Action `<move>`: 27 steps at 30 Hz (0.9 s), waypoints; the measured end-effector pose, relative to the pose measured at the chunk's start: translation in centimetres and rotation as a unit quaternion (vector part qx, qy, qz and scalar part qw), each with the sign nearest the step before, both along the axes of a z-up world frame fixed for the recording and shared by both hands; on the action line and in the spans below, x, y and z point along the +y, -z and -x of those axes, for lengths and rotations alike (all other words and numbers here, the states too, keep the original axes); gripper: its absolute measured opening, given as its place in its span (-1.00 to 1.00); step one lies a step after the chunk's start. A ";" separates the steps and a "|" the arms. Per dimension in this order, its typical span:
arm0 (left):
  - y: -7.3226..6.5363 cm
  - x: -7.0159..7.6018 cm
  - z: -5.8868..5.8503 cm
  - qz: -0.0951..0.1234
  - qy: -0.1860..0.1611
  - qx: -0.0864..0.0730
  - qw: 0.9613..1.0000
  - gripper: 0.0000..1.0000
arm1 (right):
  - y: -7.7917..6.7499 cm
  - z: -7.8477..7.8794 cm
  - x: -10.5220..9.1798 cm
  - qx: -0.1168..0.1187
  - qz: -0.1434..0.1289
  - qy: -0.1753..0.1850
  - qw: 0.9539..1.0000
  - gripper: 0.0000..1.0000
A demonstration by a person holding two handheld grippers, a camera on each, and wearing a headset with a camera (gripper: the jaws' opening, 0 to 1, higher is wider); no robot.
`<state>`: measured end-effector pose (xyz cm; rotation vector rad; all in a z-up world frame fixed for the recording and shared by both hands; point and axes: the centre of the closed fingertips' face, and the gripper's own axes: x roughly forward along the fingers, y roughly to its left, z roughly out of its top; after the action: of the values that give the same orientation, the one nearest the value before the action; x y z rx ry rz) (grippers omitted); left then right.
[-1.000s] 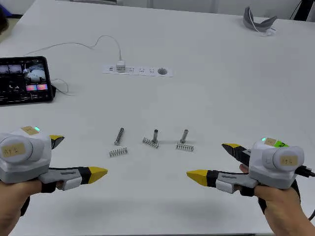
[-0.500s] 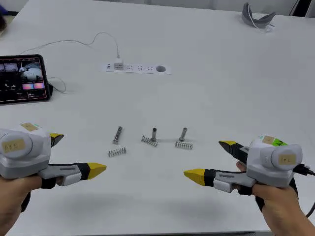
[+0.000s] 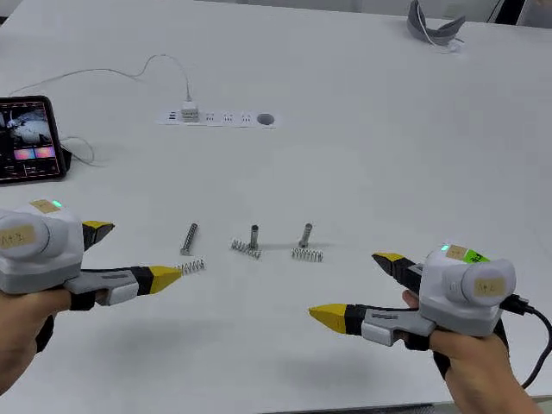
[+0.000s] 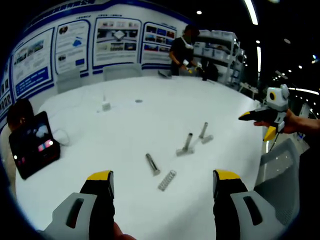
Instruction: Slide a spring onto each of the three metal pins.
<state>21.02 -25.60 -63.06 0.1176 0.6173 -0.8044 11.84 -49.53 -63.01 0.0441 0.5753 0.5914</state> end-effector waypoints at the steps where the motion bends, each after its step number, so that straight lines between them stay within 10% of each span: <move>1: 0.2 -0.1 -0.3 -0.003 0.001 0.001 1.000 0.65 | 0.0 0.1 0.1 0.000 -0.002 -0.002 1.000 0.84; 27: 3.7 -3.4 -4.8 -0.008 -0.003 0.023 1.000 0.36 | 0.7 0.5 -0.1 0.014 -0.011 0.002 1.000 0.83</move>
<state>25.80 -28.97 -66.75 0.1119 0.6667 -0.7980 11.33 -49.62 -63.70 0.0741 0.5957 0.5934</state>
